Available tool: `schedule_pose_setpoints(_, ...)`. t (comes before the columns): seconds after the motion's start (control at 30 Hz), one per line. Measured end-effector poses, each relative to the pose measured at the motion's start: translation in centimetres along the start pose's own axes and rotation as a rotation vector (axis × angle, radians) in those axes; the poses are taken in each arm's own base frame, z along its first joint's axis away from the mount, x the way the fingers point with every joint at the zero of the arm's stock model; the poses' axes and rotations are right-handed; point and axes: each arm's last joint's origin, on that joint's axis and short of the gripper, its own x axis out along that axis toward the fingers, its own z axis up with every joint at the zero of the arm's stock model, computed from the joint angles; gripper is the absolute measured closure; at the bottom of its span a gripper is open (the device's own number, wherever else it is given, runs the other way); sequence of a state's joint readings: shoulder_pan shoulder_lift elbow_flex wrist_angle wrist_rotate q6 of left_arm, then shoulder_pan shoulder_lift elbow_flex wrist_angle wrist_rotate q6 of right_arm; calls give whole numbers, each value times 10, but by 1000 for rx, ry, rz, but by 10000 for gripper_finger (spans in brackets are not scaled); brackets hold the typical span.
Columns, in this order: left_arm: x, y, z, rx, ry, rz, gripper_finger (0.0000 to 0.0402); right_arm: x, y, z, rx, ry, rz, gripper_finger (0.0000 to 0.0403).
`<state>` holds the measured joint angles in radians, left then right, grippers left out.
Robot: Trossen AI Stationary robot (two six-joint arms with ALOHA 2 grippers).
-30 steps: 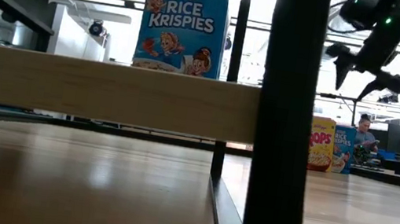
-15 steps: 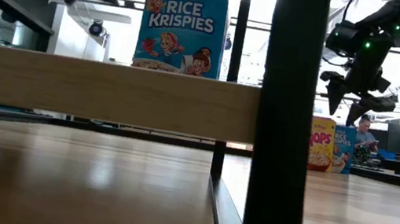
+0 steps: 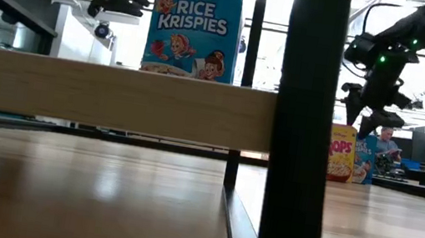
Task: Stack cereal on shelf
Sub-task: Put the blue cereal box on the shelf aligned with the blue cereal box
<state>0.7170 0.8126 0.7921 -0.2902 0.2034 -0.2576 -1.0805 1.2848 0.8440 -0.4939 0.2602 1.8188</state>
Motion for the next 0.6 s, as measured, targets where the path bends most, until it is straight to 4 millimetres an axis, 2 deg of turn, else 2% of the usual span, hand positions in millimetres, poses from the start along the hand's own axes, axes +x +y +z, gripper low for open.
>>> schedule_pose_setpoints(0.6,-1,-1,0,-20,13,-49,247,30,-2,11,21,-24,-100,155)
